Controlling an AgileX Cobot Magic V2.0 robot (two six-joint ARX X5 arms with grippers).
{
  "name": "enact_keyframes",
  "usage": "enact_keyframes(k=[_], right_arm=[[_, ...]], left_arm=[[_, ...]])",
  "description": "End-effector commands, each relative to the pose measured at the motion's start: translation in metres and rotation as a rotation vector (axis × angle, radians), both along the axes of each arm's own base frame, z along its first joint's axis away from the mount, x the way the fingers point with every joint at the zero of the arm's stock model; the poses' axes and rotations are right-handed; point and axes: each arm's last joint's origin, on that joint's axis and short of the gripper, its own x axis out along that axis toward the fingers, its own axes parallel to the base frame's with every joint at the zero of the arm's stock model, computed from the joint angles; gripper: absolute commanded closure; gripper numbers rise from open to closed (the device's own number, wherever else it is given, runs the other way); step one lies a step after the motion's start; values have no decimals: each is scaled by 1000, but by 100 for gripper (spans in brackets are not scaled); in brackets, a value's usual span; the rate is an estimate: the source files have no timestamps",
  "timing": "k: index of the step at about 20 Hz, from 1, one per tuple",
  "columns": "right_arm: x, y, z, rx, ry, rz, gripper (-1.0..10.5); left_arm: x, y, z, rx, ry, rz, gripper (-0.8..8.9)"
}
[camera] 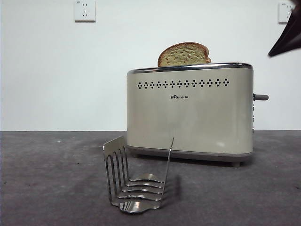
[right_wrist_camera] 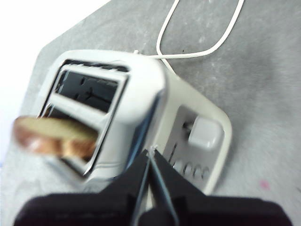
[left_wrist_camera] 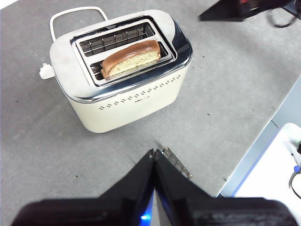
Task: Pick up a slice of bread from the rack,put the bread on the toaster,press the button
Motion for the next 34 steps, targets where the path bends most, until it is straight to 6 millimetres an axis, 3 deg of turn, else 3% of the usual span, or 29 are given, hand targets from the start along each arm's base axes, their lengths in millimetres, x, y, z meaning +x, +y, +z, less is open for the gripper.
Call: enact_keyframes(k=[1, 9, 12, 16, 23, 34], right_arm=[[-21, 4, 25, -107, -49, 14, 953], [-111, 33, 105, -359, -160, 30, 952], [-135, 41, 117, -358, -168, 107, 950], [-151, 46, 121, -354, -104, 181, 948], [-158, 45, 121, -323, -24, 195, 947], [-114, 45, 105, -584, 103, 2, 947]], left_arm=[[0, 1, 0, 0, -2, 3, 817], [-1, 1, 0, -1, -2, 3, 817], [-1, 1, 0, -1, -2, 3, 817], [-1, 1, 0, -1, -2, 3, 817], [0, 0, 0, -1, -2, 3, 817], [9, 12, -1, 1, 1, 74, 817]])
